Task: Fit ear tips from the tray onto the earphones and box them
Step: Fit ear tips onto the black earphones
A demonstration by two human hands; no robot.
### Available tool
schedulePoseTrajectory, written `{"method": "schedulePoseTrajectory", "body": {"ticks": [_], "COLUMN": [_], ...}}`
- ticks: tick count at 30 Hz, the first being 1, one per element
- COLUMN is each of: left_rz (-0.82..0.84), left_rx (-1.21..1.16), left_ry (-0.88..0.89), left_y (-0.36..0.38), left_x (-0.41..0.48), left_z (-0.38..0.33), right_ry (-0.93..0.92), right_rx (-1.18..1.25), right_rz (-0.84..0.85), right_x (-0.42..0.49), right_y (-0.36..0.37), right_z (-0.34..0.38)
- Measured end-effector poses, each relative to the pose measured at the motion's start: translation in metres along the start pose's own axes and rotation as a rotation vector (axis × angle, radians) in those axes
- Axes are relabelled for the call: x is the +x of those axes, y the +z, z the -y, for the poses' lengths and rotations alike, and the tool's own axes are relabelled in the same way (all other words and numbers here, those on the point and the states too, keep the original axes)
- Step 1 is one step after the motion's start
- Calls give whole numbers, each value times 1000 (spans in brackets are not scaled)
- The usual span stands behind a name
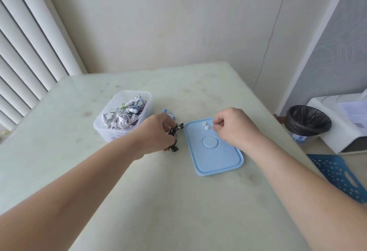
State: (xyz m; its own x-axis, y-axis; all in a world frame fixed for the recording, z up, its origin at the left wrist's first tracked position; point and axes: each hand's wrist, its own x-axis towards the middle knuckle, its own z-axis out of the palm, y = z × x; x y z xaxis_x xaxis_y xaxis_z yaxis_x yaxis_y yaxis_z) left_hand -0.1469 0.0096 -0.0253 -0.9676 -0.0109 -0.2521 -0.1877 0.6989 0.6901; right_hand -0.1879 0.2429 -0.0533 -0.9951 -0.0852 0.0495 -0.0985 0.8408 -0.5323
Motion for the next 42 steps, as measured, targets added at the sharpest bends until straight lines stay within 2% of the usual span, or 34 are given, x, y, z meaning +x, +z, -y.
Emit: {"method": "schedulePoseTrajectory", "body": {"ticks": [4,7,11,16,22,28,31,39,42], "left_rz": [60,97,163,197,155,99,95,39,10], "left_rx": [-120,-193,-382,-493,-552,-1027,-1152,-1093,-1064], "left_ry": [-98,-115,-140,-131,-58,-14,30,153,202], "left_y": [-5,-9,-13,-7,5,7,15,28,30], "left_x": [-7,-15,-31,-51,-62,-57,-53,-45,-44], "left_z": [3,3,4,14,33,43,46,51,53], "right_ry": [2,35,92,145,155,138,90,113,93], "right_rx": [72,284,642,843,1003,1028,1026,1195,1176], "right_rz": [-29,-68,-36,30,108,56,71,59,46], "right_x": [-4,-15,-40,-67,-72,-70,-72,-71,-69], "right_y": [-3,-9,-11,7,28,42,44,46,48], "right_z": [3,10,29,51,69,65,66,66,65]}}
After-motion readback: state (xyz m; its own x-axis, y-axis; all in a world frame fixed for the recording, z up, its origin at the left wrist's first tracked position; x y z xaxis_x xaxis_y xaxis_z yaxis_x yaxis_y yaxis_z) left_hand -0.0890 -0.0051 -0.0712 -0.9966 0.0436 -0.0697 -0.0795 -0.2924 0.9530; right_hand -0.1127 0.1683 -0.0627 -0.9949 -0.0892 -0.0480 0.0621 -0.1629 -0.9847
